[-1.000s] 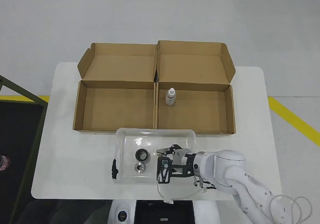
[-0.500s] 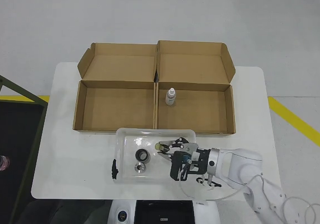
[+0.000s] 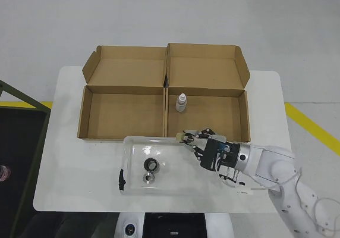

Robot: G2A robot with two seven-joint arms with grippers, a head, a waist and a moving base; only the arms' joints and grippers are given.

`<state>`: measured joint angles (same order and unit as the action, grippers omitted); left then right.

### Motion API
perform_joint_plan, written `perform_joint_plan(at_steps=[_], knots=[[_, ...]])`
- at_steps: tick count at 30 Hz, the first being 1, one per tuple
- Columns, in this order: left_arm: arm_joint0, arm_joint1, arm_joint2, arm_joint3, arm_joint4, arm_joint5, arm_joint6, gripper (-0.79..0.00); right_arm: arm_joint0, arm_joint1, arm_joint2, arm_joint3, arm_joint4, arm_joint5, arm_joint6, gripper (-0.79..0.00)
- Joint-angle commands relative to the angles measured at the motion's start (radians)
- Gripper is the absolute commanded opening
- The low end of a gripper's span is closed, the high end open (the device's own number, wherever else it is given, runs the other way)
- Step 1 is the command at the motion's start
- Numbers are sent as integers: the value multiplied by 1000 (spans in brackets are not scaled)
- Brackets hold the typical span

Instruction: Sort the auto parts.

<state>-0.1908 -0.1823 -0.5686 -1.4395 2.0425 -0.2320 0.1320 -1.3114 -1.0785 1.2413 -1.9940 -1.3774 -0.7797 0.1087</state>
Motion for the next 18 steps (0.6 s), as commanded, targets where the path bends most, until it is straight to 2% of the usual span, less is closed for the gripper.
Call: perform_joint_plan(at_steps=[1,6,18], knots=[[0,0,0,0,0,0,0,0,25,-2,-4,28,24,-1,13,-785],[0,0,0,0,0,0,0,0,99,-8,-26,102,74,17,81,-785],[0,0,0,0,0,0,0,0,260,-23,-82,247,134,89,351,-785]])
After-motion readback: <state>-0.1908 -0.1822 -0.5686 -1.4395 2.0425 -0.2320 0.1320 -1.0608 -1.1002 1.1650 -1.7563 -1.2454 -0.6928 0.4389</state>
